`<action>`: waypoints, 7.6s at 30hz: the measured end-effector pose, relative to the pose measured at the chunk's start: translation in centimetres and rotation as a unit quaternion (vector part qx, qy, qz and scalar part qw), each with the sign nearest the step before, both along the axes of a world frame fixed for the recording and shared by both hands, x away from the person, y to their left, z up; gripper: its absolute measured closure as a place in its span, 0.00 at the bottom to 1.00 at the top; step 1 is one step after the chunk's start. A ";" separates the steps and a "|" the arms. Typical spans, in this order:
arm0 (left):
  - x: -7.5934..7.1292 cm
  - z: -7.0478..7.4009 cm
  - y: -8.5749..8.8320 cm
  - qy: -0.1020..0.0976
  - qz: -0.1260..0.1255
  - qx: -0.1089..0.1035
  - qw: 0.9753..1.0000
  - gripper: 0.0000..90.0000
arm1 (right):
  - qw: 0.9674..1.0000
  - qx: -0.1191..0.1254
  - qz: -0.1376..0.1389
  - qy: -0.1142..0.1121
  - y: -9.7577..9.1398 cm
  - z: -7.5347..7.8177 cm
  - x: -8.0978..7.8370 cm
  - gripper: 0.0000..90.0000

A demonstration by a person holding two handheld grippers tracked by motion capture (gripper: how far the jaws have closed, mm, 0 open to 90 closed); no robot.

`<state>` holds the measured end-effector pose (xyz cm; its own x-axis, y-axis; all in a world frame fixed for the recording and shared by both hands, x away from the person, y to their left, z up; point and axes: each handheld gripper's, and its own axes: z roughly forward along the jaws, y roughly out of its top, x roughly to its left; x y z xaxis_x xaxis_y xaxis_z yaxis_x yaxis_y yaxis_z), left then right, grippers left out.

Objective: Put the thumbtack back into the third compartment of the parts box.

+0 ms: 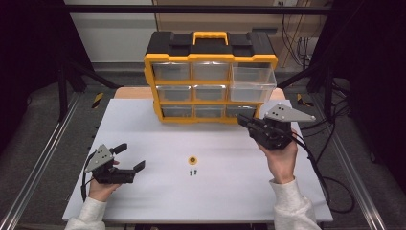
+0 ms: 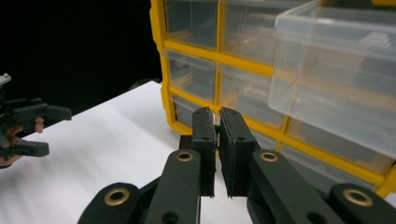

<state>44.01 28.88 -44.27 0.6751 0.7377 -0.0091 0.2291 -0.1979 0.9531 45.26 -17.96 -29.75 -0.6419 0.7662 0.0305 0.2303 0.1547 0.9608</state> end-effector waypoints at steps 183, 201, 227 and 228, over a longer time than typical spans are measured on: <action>0.0 -0.1 0.0 0.000 0.001 0.000 1.000 0.03 | 0.995 -0.059 0.003 0.083 9.8 -12.8 0.2 0.03; -0.1 -0.1 0.0 -0.001 0.003 -0.004 1.000 0.03 | 0.989 -0.091 0.018 0.116 11.4 -16.3 0.3 0.08; -0.1 -0.1 0.0 0.000 0.003 -0.001 1.000 0.03 | 0.979 -0.141 0.043 0.139 12.5 -19.6 0.2 0.56; -0.1 -0.1 0.0 -0.001 0.003 -0.002 1.000 0.03 | 0.979 -0.142 0.044 0.140 12.5 -19.5 0.2 0.59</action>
<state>43.92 28.91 -44.35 0.6713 0.7411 -0.0113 0.2287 -0.1926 0.9543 45.48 -5.42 -49.27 -0.7022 0.7119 0.0081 0.4526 0.4376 0.7769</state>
